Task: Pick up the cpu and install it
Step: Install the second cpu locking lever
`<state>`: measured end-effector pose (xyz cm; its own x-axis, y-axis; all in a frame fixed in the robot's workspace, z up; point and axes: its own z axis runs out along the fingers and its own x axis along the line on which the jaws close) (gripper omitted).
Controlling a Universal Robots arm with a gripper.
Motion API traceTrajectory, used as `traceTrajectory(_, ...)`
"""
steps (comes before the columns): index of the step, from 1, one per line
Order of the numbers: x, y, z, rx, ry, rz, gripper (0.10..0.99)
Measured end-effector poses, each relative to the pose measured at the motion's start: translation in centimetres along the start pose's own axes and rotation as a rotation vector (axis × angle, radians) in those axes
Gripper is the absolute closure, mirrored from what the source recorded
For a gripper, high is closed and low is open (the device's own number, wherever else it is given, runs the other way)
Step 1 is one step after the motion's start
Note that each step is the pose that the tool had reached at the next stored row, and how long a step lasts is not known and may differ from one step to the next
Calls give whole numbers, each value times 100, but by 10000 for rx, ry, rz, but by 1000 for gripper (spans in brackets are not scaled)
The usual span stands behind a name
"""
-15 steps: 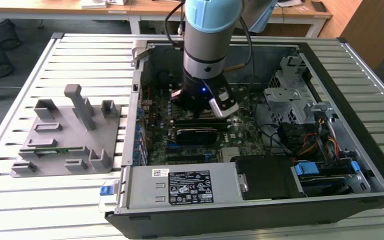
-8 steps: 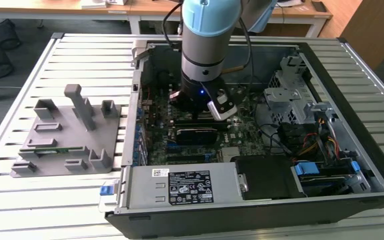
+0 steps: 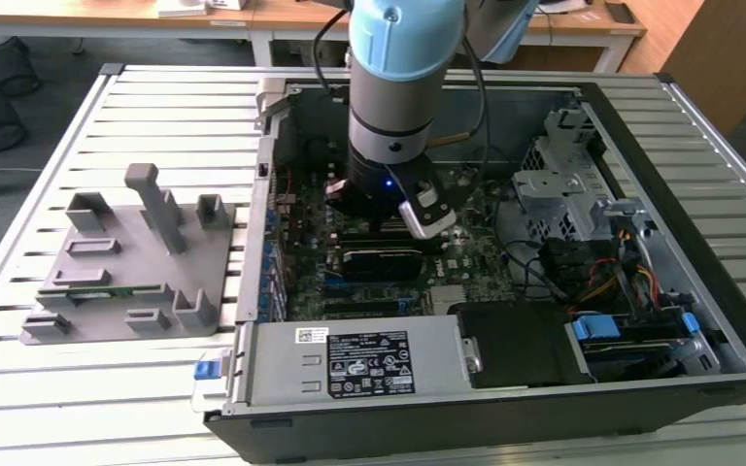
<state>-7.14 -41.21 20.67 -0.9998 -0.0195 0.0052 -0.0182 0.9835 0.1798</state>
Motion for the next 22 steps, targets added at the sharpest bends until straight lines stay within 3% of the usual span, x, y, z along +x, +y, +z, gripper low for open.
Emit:
traceTrajectory(3,1,-8,29,-65,2,-1,980)
traceTrajectory(8,10,-42,38,-311,-4,-4,980)
traceTrajectory(15,28,-105,36,-798,-10,-18,980)
traceTrajectory(22,51,-132,58,-842,80,-423,980)
